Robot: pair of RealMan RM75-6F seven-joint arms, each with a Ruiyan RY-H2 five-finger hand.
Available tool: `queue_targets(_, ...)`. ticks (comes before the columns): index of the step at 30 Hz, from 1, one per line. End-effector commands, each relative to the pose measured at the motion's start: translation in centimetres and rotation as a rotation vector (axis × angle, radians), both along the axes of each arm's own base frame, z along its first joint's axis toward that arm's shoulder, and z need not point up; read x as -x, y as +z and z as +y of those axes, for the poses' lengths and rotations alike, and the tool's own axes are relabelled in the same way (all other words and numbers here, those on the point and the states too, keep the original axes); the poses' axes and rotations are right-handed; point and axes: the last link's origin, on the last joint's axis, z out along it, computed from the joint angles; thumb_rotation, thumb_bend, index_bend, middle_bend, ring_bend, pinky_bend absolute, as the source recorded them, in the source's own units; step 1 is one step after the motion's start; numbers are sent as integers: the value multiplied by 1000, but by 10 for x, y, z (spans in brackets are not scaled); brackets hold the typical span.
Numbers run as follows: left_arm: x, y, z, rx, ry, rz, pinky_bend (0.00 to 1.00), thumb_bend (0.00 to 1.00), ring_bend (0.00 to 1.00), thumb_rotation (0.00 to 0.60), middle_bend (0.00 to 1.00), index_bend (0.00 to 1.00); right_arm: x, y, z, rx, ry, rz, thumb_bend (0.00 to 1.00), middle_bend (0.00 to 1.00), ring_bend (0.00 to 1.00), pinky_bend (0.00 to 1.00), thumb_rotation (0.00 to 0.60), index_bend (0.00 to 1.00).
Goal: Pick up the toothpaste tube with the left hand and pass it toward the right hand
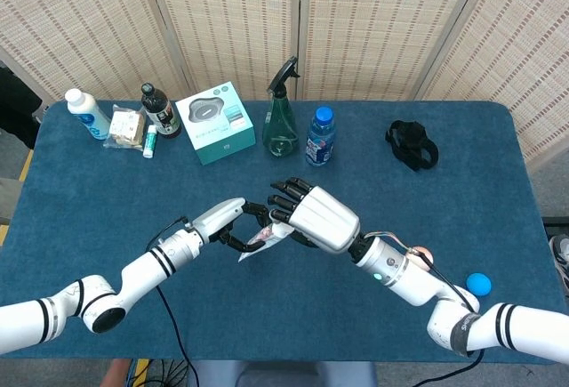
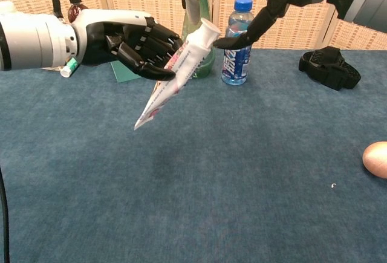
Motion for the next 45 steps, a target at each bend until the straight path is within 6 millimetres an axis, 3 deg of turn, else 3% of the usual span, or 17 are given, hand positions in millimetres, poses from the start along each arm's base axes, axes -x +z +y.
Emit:
queue_targets(1, 0, 0, 0, 0, 0, 0, 215, 449, 371, 600, 594, 547, 0, 0, -1, 1, -2, 0, 199, 373, 182, 265, 600, 511)
queue_targets(18, -2, -1, -2, -2, -18, -19, 216, 449, 371, 600, 597, 554, -4, -1, -4, 23, -1, -36, 203, 405, 184, 265, 600, 626)
queue_targets(45, 2, 4, 4, 2, 27, -83, 216, 449, 377, 600, 614, 570, -3, 9, -6, 108, -9, -107, 202, 433, 205, 265, 600, 672)
